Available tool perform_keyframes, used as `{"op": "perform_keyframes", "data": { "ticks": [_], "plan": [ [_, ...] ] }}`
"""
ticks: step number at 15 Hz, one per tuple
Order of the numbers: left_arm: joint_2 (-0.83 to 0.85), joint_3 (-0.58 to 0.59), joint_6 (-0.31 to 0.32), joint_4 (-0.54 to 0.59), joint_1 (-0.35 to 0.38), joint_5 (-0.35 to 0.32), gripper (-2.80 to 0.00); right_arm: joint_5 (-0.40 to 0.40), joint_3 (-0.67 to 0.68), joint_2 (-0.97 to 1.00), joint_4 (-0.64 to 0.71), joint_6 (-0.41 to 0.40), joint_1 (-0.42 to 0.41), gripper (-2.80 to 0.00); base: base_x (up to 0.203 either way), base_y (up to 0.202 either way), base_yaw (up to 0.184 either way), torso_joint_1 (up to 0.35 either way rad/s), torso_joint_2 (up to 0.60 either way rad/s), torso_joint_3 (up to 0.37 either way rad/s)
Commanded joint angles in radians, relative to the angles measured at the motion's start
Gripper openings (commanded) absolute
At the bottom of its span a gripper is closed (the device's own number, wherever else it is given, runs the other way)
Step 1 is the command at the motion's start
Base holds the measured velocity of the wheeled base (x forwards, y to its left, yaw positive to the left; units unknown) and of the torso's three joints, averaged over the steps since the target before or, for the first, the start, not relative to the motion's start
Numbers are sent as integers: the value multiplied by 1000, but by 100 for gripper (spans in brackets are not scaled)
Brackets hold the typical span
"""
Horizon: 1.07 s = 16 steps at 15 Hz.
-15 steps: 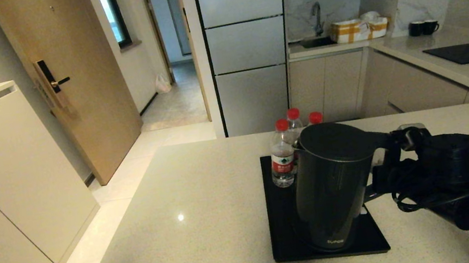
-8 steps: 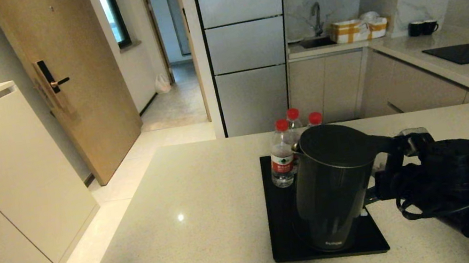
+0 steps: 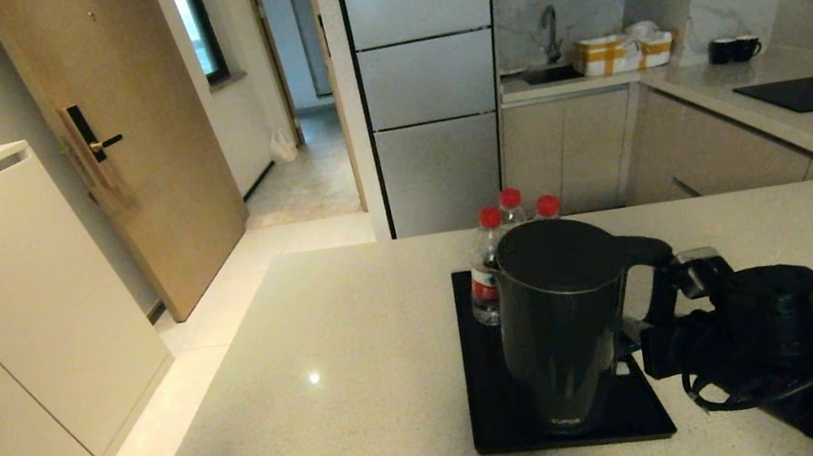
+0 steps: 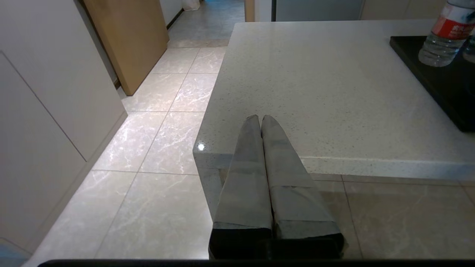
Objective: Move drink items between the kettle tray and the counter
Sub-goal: Return the kettle to its original position
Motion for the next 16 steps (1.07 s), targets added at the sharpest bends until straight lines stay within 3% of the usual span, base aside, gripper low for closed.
{"op": "perform_keyframes", "data": {
  "ticks": [1, 7, 16],
  "plan": [
    [1, 0, 0, 1, 0, 0, -280, -3, 30, 32, -79, -13, 12, 0, 0, 0, 0, 0, 0, 0],
    [1, 0, 0, 1, 0, 0, -280, 6, 76, -6, -141, -29, 28, 0, 0, 0, 0, 0, 0, 0],
    [1, -1, 0, 1, 0, 0, -280, 24, 105, -239, -55, -26, 29, 0, 0, 0, 0, 0, 0, 0]
  ]
}}
